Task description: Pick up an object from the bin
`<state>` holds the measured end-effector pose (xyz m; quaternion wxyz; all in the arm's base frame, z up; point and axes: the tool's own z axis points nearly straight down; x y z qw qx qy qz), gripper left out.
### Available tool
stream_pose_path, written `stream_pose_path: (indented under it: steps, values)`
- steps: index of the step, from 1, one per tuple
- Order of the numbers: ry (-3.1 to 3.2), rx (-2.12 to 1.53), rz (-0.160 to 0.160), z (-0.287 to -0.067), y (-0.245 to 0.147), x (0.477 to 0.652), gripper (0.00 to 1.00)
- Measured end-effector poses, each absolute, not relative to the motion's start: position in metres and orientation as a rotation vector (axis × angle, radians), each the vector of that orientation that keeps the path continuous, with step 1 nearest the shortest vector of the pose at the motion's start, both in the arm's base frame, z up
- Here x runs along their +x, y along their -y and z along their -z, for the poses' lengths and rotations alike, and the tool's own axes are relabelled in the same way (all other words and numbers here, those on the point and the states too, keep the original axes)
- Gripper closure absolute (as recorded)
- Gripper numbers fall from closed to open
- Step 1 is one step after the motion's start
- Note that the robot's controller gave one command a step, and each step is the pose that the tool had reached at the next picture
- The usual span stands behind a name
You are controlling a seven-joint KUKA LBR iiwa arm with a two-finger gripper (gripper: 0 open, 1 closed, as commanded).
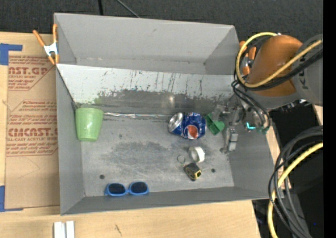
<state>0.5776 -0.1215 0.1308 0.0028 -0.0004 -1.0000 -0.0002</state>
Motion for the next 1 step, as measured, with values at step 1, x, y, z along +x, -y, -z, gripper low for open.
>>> stream_pose_path:
  steps: [1]
  values:
    - [3.138,0.055,0.005,-0.0687,0.0759,0.5918,0.0]
